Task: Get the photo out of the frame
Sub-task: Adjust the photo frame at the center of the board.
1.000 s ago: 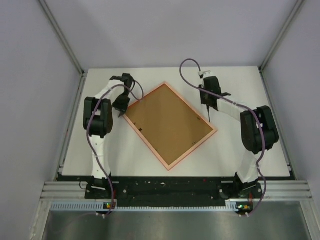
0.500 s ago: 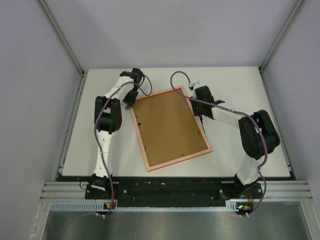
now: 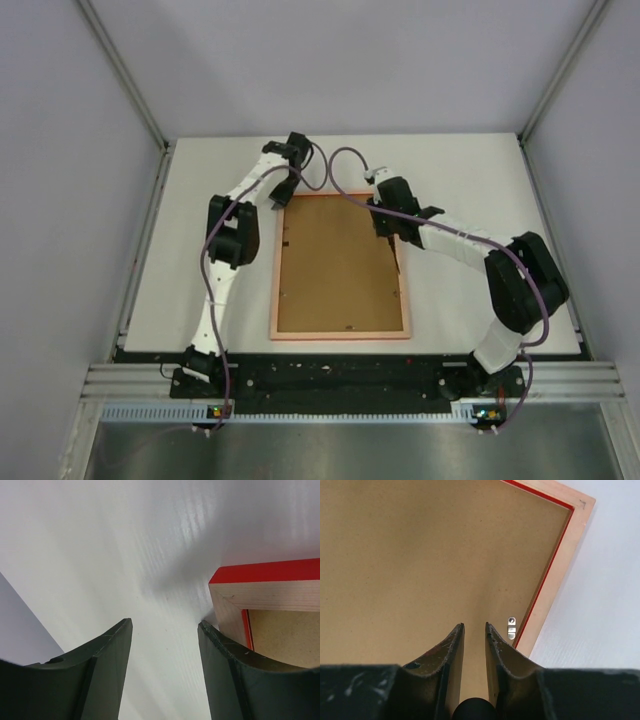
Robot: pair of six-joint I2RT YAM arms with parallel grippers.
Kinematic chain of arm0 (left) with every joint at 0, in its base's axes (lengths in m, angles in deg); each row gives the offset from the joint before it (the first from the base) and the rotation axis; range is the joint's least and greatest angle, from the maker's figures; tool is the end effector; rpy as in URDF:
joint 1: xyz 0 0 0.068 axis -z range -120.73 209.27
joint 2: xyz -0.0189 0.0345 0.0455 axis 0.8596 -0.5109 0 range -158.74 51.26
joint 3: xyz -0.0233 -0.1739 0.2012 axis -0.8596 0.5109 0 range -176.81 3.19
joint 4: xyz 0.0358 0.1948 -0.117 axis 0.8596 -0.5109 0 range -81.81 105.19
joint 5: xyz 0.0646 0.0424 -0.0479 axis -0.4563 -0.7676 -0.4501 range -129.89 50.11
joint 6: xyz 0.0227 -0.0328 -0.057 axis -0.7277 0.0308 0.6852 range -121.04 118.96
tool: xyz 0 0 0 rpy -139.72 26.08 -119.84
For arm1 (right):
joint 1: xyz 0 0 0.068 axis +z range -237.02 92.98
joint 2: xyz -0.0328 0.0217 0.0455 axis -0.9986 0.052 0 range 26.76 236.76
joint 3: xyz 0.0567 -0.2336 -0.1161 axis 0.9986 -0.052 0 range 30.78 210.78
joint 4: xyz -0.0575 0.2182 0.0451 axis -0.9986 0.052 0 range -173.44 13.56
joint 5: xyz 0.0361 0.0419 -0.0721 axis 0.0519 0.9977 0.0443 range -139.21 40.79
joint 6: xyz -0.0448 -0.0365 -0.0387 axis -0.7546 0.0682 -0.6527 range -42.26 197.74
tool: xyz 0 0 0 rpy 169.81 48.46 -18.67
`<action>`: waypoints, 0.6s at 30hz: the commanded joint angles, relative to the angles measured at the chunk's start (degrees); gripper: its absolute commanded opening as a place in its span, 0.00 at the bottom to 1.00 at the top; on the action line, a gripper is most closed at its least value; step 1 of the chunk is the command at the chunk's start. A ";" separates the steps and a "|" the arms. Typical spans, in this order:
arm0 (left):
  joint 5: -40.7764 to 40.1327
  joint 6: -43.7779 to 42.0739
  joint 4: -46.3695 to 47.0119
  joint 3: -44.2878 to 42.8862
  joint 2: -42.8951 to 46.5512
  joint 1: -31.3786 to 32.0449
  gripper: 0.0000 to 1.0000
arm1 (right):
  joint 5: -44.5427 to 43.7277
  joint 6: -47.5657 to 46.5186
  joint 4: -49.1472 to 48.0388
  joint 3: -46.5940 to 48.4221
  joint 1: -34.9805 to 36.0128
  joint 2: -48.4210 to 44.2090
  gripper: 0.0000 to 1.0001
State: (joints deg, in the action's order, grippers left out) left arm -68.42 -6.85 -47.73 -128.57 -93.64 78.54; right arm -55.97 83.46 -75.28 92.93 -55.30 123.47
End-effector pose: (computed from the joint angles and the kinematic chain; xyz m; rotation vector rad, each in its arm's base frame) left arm 0.4622 -0.1329 0.1521 0.5174 2.7233 0.6600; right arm 0.3044 0.1804 0.2110 -0.4629 2.2714 0.1958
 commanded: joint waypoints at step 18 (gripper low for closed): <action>17.45 3.51 5.53 30.50 30.03 -3.27 0.66 | 4.12 7.28 -7.72 27.21 -5.89 9.89 0.00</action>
State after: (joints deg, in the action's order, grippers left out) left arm -58.02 -4.79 -41.82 -103.92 -64.25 73.95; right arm -56.06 85.73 -80.24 112.76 -61.33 126.77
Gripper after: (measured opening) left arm 0.663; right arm 0.224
